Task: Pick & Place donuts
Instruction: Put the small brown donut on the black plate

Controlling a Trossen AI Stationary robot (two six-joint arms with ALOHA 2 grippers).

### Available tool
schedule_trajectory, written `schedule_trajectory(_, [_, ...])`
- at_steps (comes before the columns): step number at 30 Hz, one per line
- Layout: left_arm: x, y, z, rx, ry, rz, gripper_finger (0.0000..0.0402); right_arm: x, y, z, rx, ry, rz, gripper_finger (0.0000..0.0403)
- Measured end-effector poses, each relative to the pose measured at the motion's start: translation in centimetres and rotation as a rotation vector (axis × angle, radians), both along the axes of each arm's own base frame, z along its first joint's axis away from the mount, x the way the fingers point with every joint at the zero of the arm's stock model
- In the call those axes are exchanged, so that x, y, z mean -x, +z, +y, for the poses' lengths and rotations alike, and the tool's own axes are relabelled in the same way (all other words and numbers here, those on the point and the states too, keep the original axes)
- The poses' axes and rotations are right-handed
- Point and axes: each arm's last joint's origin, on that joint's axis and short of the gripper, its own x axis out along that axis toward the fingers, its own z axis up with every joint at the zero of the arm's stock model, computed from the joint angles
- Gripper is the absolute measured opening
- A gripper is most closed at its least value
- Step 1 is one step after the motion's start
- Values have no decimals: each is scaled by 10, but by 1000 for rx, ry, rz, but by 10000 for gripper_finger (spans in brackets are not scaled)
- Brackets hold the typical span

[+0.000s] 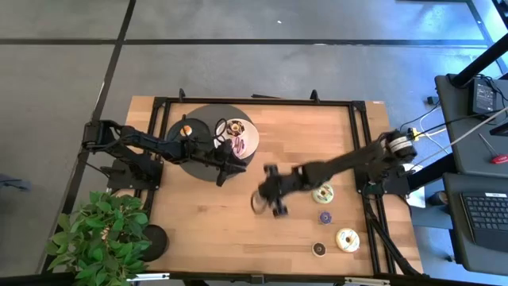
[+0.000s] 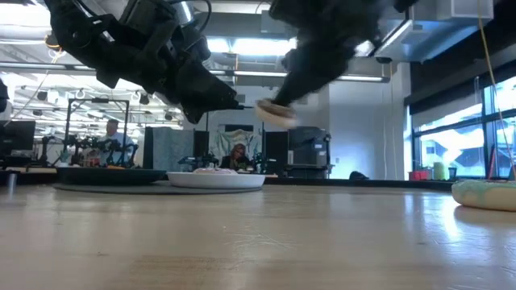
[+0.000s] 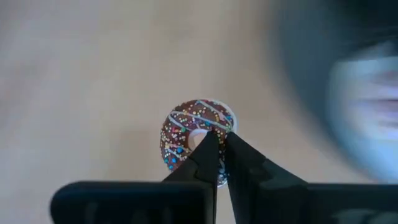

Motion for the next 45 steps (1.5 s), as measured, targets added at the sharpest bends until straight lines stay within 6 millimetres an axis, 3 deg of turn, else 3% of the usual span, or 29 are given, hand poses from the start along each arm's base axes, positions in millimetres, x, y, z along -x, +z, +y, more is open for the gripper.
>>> schedule_trajectory(6, [0, 0, -1, 0, 1, 0, 114, -4, 17, -62, 255, -321, -94, 24])
schedule_trajectory(9, [0, 0, 1, -17, 54, 2, 114, -8, 19, -78, 269, -390, -129, 24])
schedule_trajectory(13, [0, 0, 8, -140, 262, 14, 114, -11, 21, -92, 264, -431, -169, 24])
schedule_trajectory(18, [2, 1, 15, -196, 528, 18, 114, -13, 23, -101, 286, -436, -187, 25])
schedule_trajectory(30, [0, 10, 14, -89, 500, -90, 112, -17, 24, -109, 312, -424, -226, 25])
schedule_trajectory(45, [0, 10, 15, -110, 525, -88, 100, -21, 28, -106, 260, -324, -271, 25])
